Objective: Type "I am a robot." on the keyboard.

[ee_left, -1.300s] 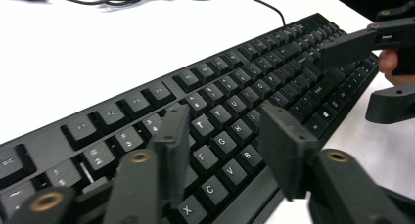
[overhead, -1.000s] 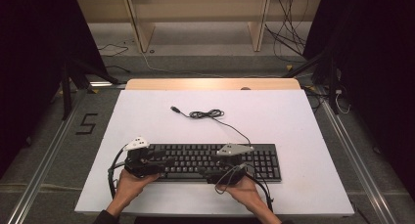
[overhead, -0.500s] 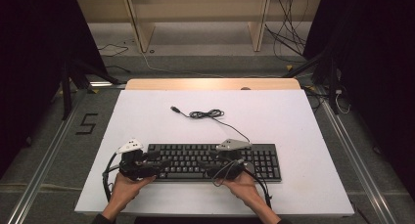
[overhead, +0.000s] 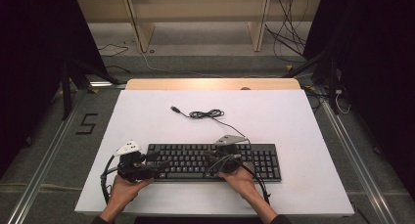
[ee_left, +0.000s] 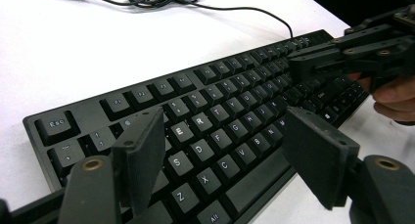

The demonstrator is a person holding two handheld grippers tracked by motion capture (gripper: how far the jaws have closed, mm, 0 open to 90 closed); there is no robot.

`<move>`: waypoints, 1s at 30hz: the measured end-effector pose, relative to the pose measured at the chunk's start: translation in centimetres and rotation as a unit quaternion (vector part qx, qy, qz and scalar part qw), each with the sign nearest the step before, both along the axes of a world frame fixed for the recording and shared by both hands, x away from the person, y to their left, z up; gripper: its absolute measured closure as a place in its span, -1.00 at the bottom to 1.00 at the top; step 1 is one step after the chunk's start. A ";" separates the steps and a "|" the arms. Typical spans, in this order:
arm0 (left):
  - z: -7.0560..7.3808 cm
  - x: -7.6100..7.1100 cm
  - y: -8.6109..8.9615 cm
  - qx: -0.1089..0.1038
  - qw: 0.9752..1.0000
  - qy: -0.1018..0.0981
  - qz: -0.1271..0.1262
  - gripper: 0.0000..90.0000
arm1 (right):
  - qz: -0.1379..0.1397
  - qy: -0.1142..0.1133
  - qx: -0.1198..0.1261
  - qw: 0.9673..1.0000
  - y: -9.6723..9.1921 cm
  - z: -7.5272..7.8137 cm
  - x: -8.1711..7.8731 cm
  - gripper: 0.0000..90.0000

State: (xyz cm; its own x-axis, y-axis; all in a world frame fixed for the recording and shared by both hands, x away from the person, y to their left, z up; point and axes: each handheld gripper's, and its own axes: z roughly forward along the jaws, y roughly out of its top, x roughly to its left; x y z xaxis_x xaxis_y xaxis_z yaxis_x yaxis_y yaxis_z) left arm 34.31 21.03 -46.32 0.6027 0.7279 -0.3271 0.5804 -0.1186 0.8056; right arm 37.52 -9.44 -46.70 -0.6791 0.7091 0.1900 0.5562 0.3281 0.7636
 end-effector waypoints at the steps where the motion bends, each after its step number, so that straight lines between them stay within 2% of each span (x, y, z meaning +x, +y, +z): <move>1: 0.0 -0.1 0.0 -0.001 1.000 0.001 0.000 -0.29 | 0.001 0.000 -0.002 1.000 0.1 -0.1 0.1 0.98; 17: -0.2 -0.3 0.1 0.001 1.000 -0.001 -0.001 -0.29 | -0.001 0.010 -0.038 0.999 1.2 -1.4 1.1 1.00; 27: -0.2 -0.2 0.2 0.002 1.000 0.000 0.002 -0.29 | -0.003 0.009 -0.037 0.999 1.2 -1.4 1.1 1.00; 30: -0.2 -0.2 0.3 0.002 1.000 -0.001 0.005 -0.29 | -0.007 0.011 -0.021 1.000 0.9 -1.2 1.0 0.90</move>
